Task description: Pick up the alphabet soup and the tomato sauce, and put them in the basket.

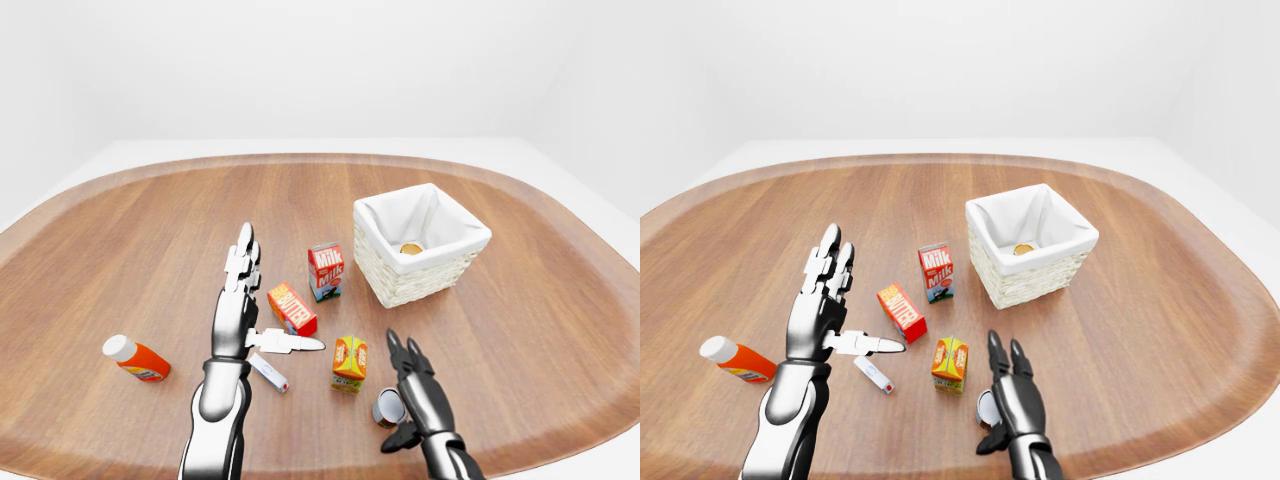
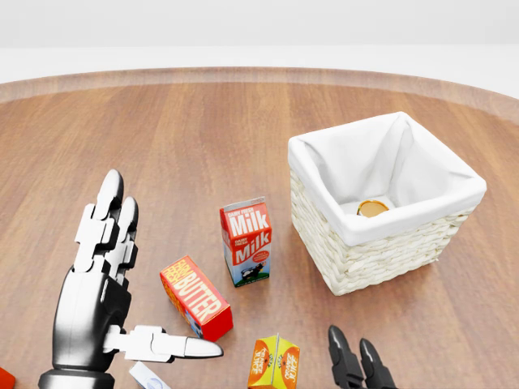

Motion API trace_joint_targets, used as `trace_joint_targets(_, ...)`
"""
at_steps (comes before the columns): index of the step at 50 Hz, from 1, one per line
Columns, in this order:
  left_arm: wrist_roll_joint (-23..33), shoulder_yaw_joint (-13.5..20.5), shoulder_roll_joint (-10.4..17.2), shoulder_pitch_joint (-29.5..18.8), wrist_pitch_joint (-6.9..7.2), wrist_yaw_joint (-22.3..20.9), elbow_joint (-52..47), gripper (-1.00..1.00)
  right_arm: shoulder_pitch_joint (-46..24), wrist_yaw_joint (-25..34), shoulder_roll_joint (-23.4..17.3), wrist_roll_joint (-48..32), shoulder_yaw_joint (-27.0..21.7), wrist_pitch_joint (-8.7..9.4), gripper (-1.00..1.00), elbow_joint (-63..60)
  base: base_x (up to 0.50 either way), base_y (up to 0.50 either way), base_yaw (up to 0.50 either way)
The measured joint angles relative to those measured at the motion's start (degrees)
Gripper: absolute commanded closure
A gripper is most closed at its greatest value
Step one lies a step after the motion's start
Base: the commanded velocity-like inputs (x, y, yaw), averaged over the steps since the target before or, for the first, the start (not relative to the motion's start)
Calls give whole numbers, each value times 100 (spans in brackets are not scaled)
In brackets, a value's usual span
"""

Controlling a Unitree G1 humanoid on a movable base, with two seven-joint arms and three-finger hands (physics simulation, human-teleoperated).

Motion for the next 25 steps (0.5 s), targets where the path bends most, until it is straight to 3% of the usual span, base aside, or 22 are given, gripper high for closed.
trace_joint_targets(25, 7, -12, 2, 15, 12, -2, -32, -100, -77, -210, -6, -115, 108, 0, -100, 351, 0, 0, 0)
